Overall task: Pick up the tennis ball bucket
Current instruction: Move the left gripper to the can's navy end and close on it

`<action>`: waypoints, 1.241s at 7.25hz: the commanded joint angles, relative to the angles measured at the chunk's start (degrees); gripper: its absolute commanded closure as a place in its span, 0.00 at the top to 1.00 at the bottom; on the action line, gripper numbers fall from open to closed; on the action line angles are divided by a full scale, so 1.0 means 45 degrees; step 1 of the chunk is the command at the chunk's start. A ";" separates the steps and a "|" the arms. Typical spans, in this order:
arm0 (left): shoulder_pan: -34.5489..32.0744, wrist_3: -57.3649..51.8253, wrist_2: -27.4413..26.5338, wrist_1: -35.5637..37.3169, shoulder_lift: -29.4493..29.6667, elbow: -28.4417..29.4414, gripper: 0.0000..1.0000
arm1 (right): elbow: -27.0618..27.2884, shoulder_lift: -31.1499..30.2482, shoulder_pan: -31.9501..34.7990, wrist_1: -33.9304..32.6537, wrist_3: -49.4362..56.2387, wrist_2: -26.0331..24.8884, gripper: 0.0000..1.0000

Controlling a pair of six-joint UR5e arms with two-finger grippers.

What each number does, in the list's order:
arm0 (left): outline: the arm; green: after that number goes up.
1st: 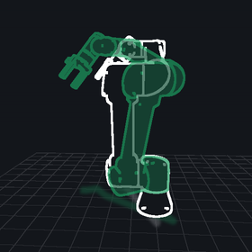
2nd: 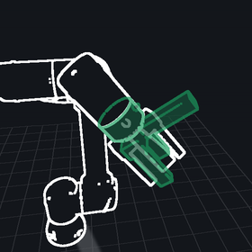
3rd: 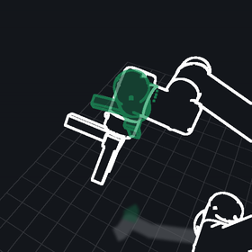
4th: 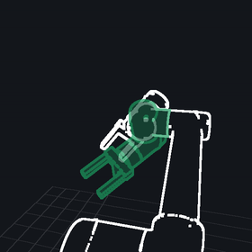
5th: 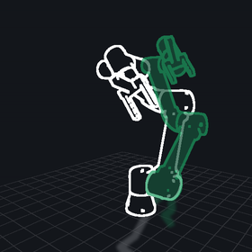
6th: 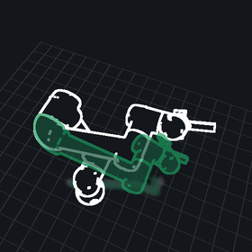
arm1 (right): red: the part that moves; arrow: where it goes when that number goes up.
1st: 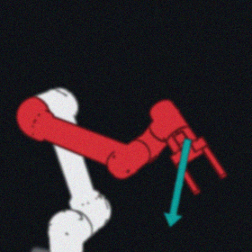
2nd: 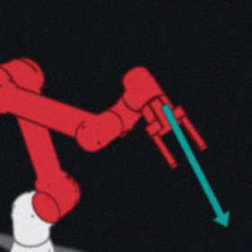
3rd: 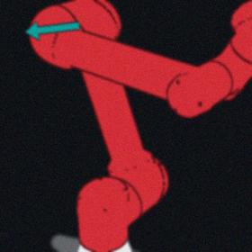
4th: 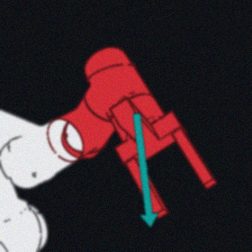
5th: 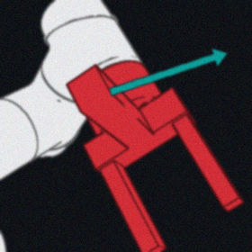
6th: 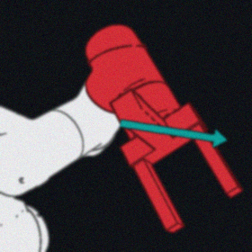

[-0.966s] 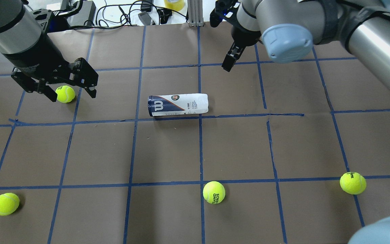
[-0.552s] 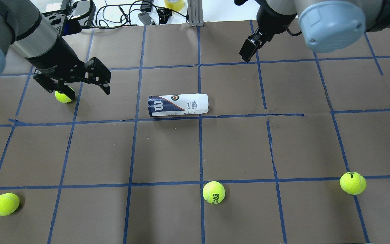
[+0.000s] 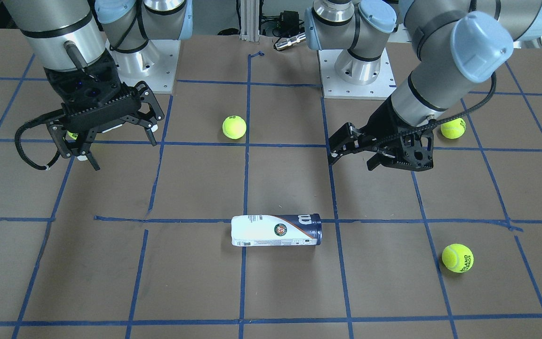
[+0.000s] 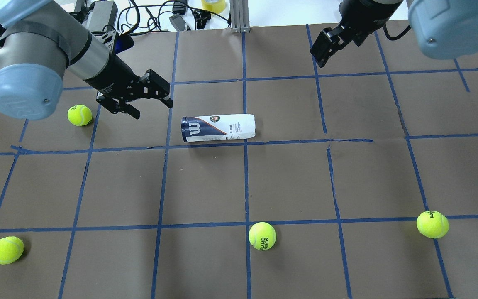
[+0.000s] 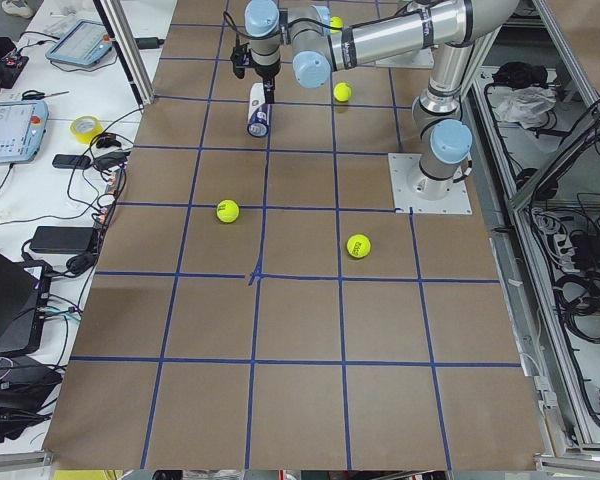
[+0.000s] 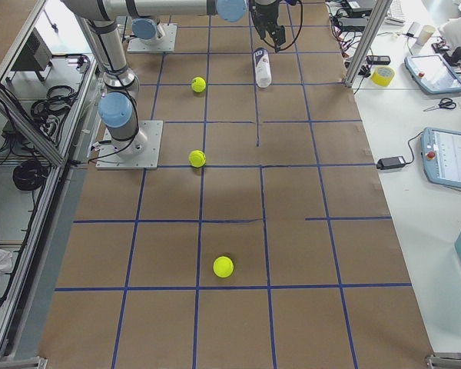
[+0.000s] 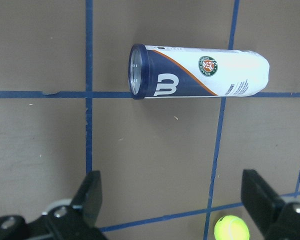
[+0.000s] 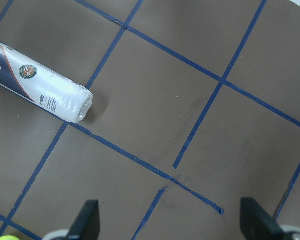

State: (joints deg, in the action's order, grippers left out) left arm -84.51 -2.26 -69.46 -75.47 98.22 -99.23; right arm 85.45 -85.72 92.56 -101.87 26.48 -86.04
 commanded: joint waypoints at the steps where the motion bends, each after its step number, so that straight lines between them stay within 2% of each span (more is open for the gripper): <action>1: 0.0070 -0.0917 0.0201 0.0538 0.1061 -0.0058 1.00 | 0.0014 -0.0052 -0.0080 0.0041 -0.0278 -0.0021 1.00; 4: 0.0109 -0.2110 0.0259 0.1085 0.2135 -0.0058 1.00 | 0.0034 -0.0052 -0.0373 0.0158 -0.0239 -0.0002 1.00; 6: 0.0128 -0.2700 0.1174 0.1691 0.2858 0.0000 1.00 | 0.0034 -0.0052 -0.0393 0.0158 -0.0258 -0.0002 1.00; 8: 0.0148 -0.2642 0.1197 0.2100 0.3309 0.0020 1.00 | 0.0053 -0.0052 -0.0432 0.0255 -0.0258 -0.0002 1.00; 9: 0.0148 -0.2642 0.1622 0.2218 0.3465 0.0001 1.00 | 0.0053 -0.0052 -0.0432 0.0256 -0.0258 -0.0002 1.00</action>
State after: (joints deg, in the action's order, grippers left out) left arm -83.87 -14.20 -63.66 -66.32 112.82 -99.25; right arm 85.68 -85.96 90.67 -100.86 25.32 -86.05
